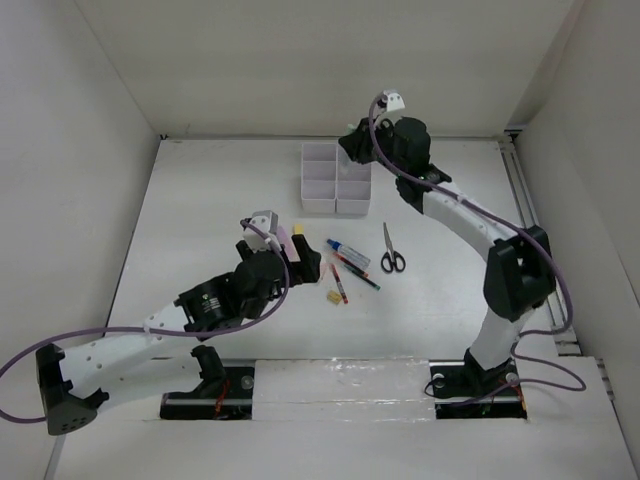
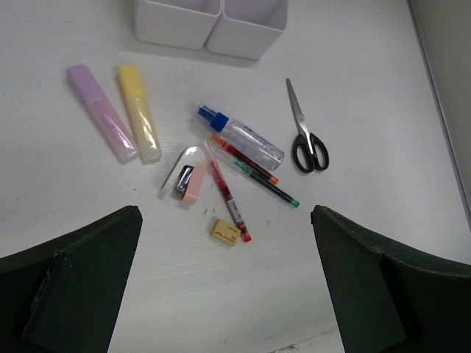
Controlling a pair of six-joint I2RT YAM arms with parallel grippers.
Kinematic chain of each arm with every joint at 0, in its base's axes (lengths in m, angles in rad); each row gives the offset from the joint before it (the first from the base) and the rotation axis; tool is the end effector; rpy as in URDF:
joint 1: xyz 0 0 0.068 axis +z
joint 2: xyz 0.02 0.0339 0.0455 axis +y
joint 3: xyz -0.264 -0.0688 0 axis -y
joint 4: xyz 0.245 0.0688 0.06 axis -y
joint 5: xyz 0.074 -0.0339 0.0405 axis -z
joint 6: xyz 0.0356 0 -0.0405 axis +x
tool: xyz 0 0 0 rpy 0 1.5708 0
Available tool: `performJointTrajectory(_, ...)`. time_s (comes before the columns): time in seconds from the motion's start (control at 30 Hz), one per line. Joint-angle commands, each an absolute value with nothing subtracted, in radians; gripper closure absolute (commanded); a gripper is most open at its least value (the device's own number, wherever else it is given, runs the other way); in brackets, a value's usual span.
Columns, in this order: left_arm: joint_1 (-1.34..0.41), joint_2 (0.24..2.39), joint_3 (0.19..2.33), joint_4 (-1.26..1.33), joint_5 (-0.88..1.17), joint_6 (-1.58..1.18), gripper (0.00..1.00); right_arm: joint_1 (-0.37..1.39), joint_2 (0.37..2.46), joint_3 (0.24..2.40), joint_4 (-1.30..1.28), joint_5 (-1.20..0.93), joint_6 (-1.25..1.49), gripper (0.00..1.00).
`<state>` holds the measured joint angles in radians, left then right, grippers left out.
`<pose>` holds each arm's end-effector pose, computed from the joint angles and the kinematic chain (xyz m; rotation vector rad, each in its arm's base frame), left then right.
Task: Sort the stationery into containers
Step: Place the pen in the storage box.
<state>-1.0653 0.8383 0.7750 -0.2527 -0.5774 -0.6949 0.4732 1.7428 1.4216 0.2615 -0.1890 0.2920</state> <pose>0.1092 -0.1572 0.3219 -0.0509 1.8895 -0.6832 0.3756 0.1998 0.3467 -0.3004 1.6543 0.7362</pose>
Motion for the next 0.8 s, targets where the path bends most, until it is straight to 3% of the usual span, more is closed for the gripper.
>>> performJointTrajectory(0.0, -1.066, 0.824, 0.79, -0.324, -0.647, -0.769, 0.0, 0.437, 1.877, 1.581, 0.307, -0.158, 0.129, 1.0)
performJointTrajectory(0.3, -1.066, 0.724, 0.71, -0.289, -0.626, -0.75, 0.0, 0.336, 2.146, 1.837, 0.287, -0.273, 0.087, 1.0)
performJointTrajectory(0.77, -1.066, 0.752, 0.692, -0.27, -0.609, -0.739, 0.0, 0.282, 2.232, 1.887, 0.278, -0.353, 0.087, 0.99)
